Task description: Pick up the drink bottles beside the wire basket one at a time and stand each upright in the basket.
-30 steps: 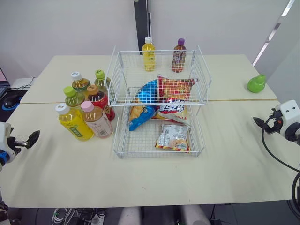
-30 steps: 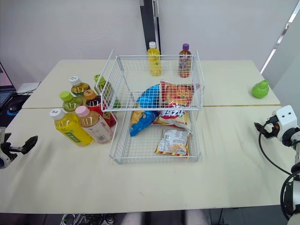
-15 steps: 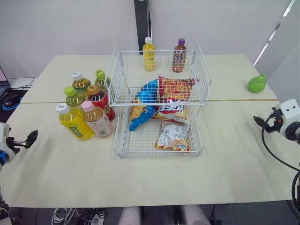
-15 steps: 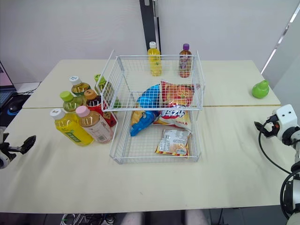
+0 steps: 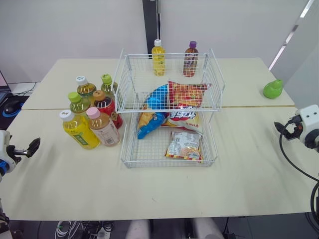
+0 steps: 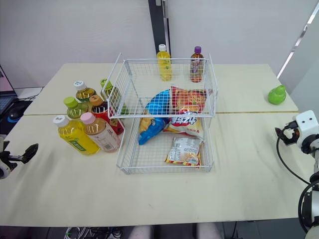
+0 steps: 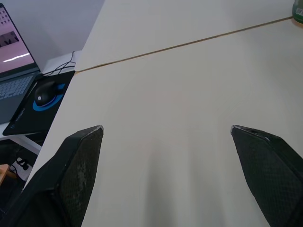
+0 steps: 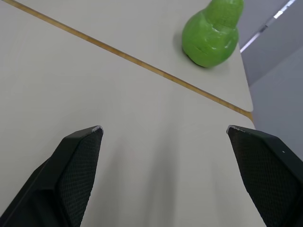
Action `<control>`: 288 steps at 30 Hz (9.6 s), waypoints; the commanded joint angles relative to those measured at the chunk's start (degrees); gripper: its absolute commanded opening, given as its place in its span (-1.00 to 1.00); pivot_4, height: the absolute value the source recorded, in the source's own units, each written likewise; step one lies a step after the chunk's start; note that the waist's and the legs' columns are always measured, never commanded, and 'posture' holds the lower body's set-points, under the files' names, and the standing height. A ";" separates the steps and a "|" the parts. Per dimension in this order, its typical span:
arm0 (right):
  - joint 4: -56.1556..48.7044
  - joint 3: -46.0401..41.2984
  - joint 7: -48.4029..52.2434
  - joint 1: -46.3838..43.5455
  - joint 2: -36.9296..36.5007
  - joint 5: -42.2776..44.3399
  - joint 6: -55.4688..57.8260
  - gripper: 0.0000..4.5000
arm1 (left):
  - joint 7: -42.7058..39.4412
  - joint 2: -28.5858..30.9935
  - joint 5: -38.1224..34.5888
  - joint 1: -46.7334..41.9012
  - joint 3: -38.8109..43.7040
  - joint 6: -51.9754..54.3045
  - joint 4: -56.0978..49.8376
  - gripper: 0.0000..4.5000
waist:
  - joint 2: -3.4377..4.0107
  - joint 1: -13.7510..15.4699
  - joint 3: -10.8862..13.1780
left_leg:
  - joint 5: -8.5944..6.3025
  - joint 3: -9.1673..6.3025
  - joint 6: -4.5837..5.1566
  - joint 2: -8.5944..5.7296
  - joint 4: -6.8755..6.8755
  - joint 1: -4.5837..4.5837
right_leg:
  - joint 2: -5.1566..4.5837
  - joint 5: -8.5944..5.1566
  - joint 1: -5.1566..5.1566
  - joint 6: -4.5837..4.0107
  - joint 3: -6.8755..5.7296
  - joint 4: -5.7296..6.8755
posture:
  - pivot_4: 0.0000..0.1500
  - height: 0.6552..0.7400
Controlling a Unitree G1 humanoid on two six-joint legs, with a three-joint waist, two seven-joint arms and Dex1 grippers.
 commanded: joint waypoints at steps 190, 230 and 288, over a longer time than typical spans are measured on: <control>-101.48 -9.00 -3.41 4.48 -0.23 49.95 60.96 1.00 | -18.54 -32.90 1.22 -85.95 -23.13 20.17 12.56 0.98 | -0.91 -0.16 0.71 | -0.26 -0.12 -0.28 0.81 0.67 -1.14 | 0.96 -0.03 -1.04 -0.47 -0.12 0.28 | 1.00 1.00; -64.77 13.44 29.62 -20.23 21.56 33.68 43.08 1.00 | 0.11 -34.45 -37.09 41.81 42.51 50.78 -95.19 0.98 | -1.18 0.10 0.30 | -0.22 0.20 -0.25 0.96 1.10 -0.14 | 0.58 -0.38 -0.08 -0.81 -0.03 0.65 | 1.00 1.00; -84.17 6.51 15.53 -13.01 13.95 38.56 55.48 1.00 | 4.39 -6.82 -10.13 -18.67 -6.50 30.65 -37.60 -0.39 | -1.17 0.14 0.34 | -0.30 0.03 -0.32 1.04 0.67 -0.23 | 0.73 -0.34 -0.13 -0.46 -0.20 0.47 | 1.00 1.00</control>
